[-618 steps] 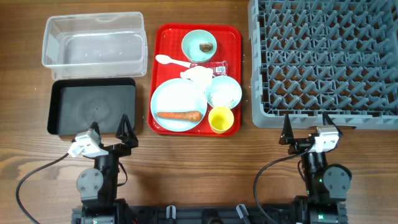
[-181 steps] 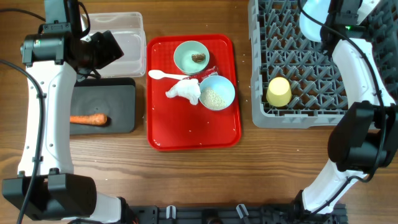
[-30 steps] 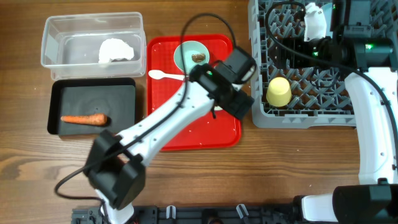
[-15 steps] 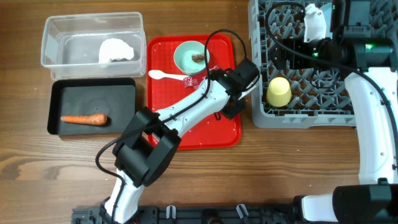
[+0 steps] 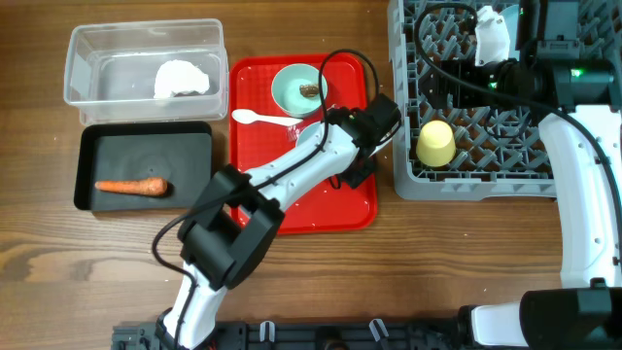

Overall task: Sort waste into correct bins and load items into the dishwasher rack
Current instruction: 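Grasp the blue bowl of rice with the left gripper, then tip the rice out of the bowl onto the black tray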

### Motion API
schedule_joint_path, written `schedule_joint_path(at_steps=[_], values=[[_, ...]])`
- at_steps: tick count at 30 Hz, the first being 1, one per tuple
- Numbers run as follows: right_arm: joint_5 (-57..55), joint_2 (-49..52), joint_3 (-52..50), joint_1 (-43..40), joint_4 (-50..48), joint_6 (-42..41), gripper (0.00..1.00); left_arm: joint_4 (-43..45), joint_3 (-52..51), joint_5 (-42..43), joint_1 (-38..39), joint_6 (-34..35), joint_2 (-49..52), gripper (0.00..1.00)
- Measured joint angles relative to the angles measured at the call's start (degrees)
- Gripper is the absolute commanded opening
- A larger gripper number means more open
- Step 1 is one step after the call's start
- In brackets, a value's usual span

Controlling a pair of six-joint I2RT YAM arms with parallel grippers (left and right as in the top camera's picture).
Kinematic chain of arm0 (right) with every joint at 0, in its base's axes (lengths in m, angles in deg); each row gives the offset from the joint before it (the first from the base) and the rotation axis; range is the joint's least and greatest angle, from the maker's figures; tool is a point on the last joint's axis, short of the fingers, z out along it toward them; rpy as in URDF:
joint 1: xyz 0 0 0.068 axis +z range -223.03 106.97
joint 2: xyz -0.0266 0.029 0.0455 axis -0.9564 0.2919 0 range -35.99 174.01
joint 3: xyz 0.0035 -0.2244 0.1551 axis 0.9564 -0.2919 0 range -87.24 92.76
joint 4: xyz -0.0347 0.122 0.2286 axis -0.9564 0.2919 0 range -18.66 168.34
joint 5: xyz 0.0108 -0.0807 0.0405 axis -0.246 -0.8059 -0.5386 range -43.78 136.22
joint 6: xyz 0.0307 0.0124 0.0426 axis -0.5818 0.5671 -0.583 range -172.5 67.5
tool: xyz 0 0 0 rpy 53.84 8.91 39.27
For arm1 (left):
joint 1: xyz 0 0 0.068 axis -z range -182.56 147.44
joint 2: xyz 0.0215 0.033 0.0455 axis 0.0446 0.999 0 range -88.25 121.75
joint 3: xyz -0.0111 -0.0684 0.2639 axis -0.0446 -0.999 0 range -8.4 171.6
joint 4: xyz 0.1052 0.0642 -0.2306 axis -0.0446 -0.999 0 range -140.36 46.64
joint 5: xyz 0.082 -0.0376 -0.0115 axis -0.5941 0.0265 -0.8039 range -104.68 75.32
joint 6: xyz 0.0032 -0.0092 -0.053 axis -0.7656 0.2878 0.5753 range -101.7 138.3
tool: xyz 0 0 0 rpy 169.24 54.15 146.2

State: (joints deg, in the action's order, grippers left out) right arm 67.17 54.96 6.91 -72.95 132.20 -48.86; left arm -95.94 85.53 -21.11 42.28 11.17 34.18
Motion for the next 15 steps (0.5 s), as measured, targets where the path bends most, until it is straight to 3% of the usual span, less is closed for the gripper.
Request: schedule_joint_path(at_steps=[8, 11, 15], values=[[0.00, 0.00, 0.00, 0.00, 0.02, 0.00, 0.94, -10.29, 1.44, -0.90, -6.21, 16.57, -13.57, 0.04], [0.00, 0.00, 0.00, 0.00, 0.02, 0.00, 0.94, -13.00, 1.44, 2.91, -13.53, 22.18, -16.72, 0.04], [0.00, 0.00, 0.00, 0.00, 0.28, 0.02, 0.95, -16.39, 1.49, 10.67, -24.52, 24.26, -18.18, 0.04]])
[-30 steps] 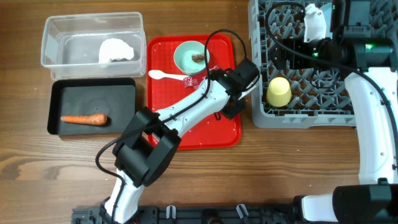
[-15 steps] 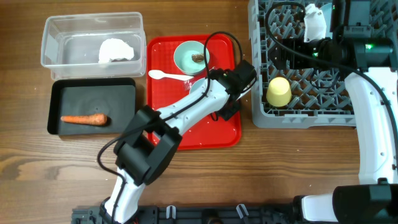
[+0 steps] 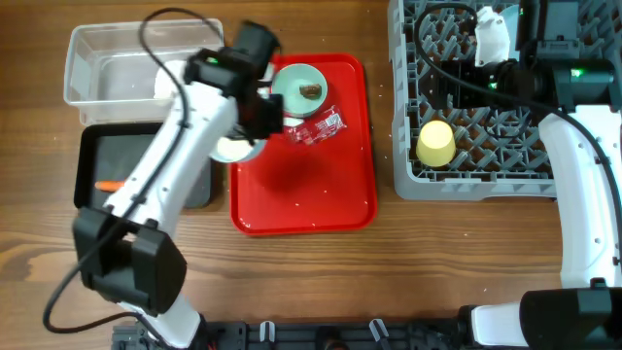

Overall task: Sort waste into correct bins and load items into the dishwasher rack
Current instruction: 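Tip the rice out of the bowl onto the black tray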

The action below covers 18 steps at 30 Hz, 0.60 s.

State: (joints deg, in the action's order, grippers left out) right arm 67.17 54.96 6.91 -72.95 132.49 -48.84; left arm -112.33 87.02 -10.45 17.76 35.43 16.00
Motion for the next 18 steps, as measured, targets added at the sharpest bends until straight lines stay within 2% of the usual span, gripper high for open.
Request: schedule_joint_path(at_steps=[5, 10, 13, 18], values=[[0.00, 0.00, 0.00, 0.00, 0.20, 0.04, 0.94, -3.63, 0.00, 10.49, -15.50, -5.44, 0.00, 0.04], [0.00, 0.00, 0.00, 0.00, 0.57, 0.04, 0.95, -3.02, -0.68, 27.87, -33.48, -18.01, 0.00, 0.04], [0.00, 0.00, 0.00, 0.00, 0.66, 0.04, 0.95, 1.88, -4.87, 39.01, -41.20, -24.22, 0.02, 0.04], [0.00, 0.00, 0.00, 0.00, 1.46, 0.04, 0.95, 10.54, -15.96, 51.49, -49.99, -27.28, 0.22, 0.04]])
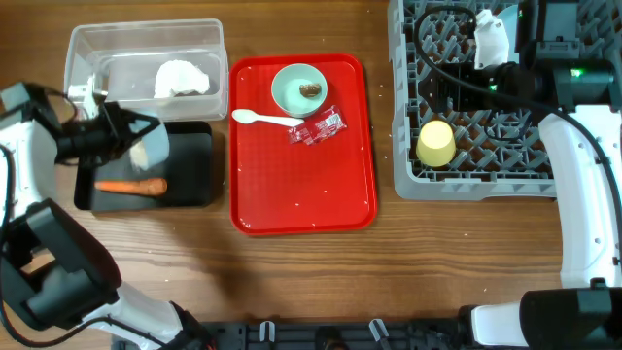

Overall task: Sort waste into correct bins and load items into the dishwasher rack
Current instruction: 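Tip the rice out of the bowl onto the black tray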

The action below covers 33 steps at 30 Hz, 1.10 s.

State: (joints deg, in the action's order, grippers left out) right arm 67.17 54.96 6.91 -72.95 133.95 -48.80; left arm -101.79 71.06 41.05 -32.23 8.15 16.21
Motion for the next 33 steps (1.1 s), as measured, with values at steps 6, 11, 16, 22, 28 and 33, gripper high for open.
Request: schedule_joint_path(at_steps=[6, 11, 16, 22, 28, 33], values=[[0.00, 0.00, 0.00, 0.00, 0.61, 0.00, 0.95, 11.43, -11.67, 10.71, -4.68, -0.37, 0.26, 0.04], [0.00, 0.00, 0.00, 0.00, 1.29, 0.00, 0.95, 15.19, -13.64, 20.35, -6.51, -0.31, 0.26, 0.04], [0.00, 0.00, 0.00, 0.00, 2.84, 0.20, 0.95, 15.04, -13.64, 30.27, -6.69, 6.45, 0.26, 0.04], [0.00, 0.00, 0.00, 0.00, 2.99, 0.22, 0.97, 14.80, -13.64, 32.63, -6.69, 17.16, 0.26, 0.04], [0.00, 0.00, 0.00, 0.00, 2.99, 0.22, 0.98, 14.14, -13.64, 32.70, -6.69, 21.03, 0.26, 0.04], [-0.04, 0.00, 0.00, 0.00, 2.95, 0.24, 0.99, 11.08, -13.64, 32.72, -6.67, 22.49, 0.26, 0.04]])
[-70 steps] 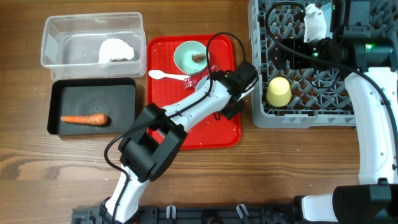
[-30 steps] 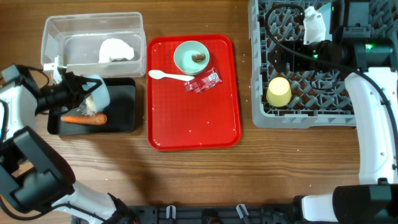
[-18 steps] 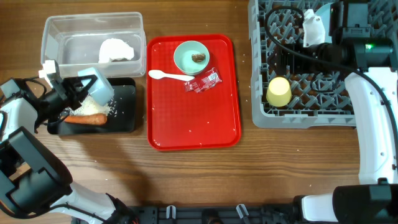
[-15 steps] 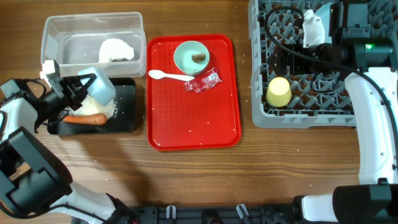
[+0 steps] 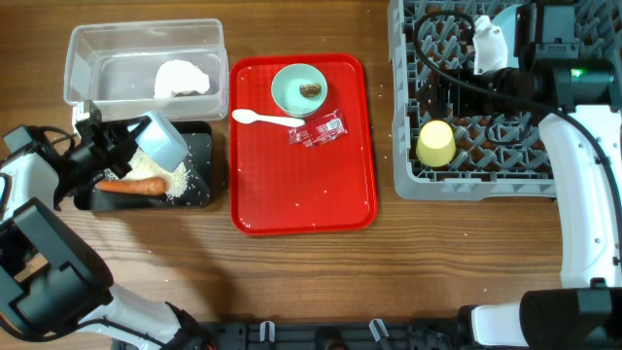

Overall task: Sort waste into correct bins and load items into the dishwasher rack
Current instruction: 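Tip the rice out of the bowl onto the black tray, then set the empty blue bowl back on the red tray, then grasp the blue bowl with the right gripper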

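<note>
My left gripper [image 5: 124, 146] is shut on a pale grey cup [image 5: 163, 144], tilted over the black bin [image 5: 202, 136]. Pale shredded scraps [image 5: 177, 181] lie in that bin beside a carrot [image 5: 131, 185]. On the red tray [image 5: 303, 190] sit a green bowl [image 5: 298, 87] with a brown scrap in it, a white spoon [image 5: 260, 119] and a red wrapper [image 5: 317, 128]. My right gripper [image 5: 498, 47] reaches over the far part of the dishwasher rack [image 5: 466, 185], and appears shut on a white cup [image 5: 486, 41]. A yellow cup [image 5: 435, 142] lies in the rack.
A clear plastic bin [image 5: 87, 58] behind the black bin holds a crumpled white tissue [image 5: 185, 78]. The right arm's cables run across the rack's far side. Bare wooden table lies in front of the tray and bins.
The cup in my left gripper has tipped further over the black bin, and pale scraps now lie next to the carrot. The right gripper has shifted slightly over the rack.
My left gripper was first at the tray's right side near the rack. Then it was over the tray's left edge with a pale cup. After that it held the cup above the black bin, and now the cup's scraps lie in that bin.
</note>
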### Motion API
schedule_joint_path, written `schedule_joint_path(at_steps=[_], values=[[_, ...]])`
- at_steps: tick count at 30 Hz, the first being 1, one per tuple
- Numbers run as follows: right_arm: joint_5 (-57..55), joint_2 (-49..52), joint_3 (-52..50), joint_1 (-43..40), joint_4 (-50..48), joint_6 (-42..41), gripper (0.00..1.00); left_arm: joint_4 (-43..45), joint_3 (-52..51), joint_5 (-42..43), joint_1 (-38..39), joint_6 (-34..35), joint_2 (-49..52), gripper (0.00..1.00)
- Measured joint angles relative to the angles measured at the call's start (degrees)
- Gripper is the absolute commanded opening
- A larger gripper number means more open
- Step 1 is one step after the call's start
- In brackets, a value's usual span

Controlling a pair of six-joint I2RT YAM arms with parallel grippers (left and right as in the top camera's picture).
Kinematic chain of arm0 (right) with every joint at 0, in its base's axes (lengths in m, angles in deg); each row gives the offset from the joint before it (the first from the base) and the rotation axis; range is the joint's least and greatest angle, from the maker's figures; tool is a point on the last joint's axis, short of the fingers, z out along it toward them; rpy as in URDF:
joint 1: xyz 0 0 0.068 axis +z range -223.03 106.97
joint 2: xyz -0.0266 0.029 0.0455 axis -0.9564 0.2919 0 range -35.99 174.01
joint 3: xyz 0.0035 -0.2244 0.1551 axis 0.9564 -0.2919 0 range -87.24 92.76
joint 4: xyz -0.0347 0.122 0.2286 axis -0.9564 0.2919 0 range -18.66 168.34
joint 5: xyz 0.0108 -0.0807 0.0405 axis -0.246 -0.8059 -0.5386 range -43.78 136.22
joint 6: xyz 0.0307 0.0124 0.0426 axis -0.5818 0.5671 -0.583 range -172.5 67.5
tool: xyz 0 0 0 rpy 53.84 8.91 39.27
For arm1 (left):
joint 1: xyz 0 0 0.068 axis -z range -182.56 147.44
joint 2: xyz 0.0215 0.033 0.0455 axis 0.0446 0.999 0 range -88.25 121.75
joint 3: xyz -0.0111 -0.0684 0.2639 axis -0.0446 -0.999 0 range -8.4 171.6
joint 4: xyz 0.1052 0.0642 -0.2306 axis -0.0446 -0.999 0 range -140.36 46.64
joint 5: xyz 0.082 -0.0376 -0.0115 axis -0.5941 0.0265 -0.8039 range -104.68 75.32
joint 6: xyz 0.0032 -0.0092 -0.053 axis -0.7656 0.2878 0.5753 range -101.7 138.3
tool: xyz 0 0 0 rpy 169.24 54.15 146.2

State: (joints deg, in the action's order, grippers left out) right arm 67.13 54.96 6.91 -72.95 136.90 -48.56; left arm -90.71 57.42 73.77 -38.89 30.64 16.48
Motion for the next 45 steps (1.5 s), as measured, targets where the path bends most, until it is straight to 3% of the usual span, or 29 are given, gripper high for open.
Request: schedule_joint_path(at_steps=[4, 6, 8, 10, 14, 15, 16, 17, 19, 20, 24, 28, 30, 33, 36, 40, 44, 45], values=[[0.00, 0.00, 0.00, 0.00, -0.04, -0.02, 0.99, 0.26, 0.17, -1.86, 3.82, -0.48, -1.51, 0.04], [0.00, 0.00, 0.00, 0.00, -0.46, -0.02, 0.99, 1.68, 2.64, -9.86, 13.27, -0.61, -6.73, 0.04], [-0.02, 0.00, 0.00, 0.00, -0.70, -0.02, 0.99, 4.42, 5.38, -24.52, 26.95, 0.79, -12.00, 0.04], [-0.04, 0.00, 0.00, 0.00, -0.81, -0.02, 0.99, 5.29, 6.36, -44.94, 43.47, 3.30, -13.57, 0.04], [-0.02, 0.00, 0.00, 0.00, -0.68, -0.04, 0.99, 7.76, 6.29, -74.88, 65.35, 5.18, -7.52, 0.04], [-0.02, 0.00, 0.00, 0.00, -0.50, -0.07, 0.99, 7.93, 6.29, -78.55, 68.91, 5.27, -5.20, 0.05], [-0.02, 0.00, 0.00, 0.00, -0.24, -0.11, 0.99, 8.52, 6.27, -82.66, 71.91, 5.42, -2.67, 0.15], [-0.02, 0.00, 0.00, 0.00, -0.20, -0.26, 0.99, 9.27, 6.16, -86.53, 74.23, 5.57, 0.44, 0.41], [-0.02, 0.00, 0.00, 0.00, -0.20, -0.28, 0.99, 9.88, 5.90, -90.01, 74.71, 5.79, 2.47, 0.63], [-0.02, 0.00, 0.00, 0.00, -0.20, -0.28, 0.99, 10.05, 5.90, -91.27, 74.47, 6.10, 2.64, 0.68], [-0.02, 0.00, 0.00, 0.00, -0.20, -0.31, 0.99, 8.04, 6.56, -93.07, 72.41, 6.14, 2.10, 0.77], [2.27, 0.07, -0.02, 0.00, -1.95, -1.97, 0.96, -1.64, 19.85, -93.24, 66.86, 7.21, -5.55, 0.90], [3.96, 0.68, -0.02, 0.66, -3.10, -3.41, 0.88, -2.43, 24.81, -92.94, 61.59, 9.92, -12.50, 0.92], [4.70, 3.85, -0.02, 5.62, -4.81, -5.79, 0.85, -4.22, 26.49, -91.43, 49.33, 13.46, -22.71, 0.92], [2.62, 9.35, -0.02, 14.38, -7.80, -8.94, 0.84, -8.59, 26.67, -89.61, 41.66, 14.38, -23.85, 0.91], [-3.41, 20.74, -0.04, 28.65, -8.85, -14.36, 0.66, -12.83, 26.45, -88.52, 37.64, 14.99, -21.24, 0.91], [-5.88, 28.81, -0.07, 32.96, -7.76, -18.60, 0.50, -13.55, 26.38, -88.30, 37.44, 14.99, -20.70, 0.91], [-6.08, 29.66, -0.07, 33.05, -7.76, -19.15, 0.35, -13.55, 26.38, -88.30, 37.44, 14.99, -20.70, 0.91]])
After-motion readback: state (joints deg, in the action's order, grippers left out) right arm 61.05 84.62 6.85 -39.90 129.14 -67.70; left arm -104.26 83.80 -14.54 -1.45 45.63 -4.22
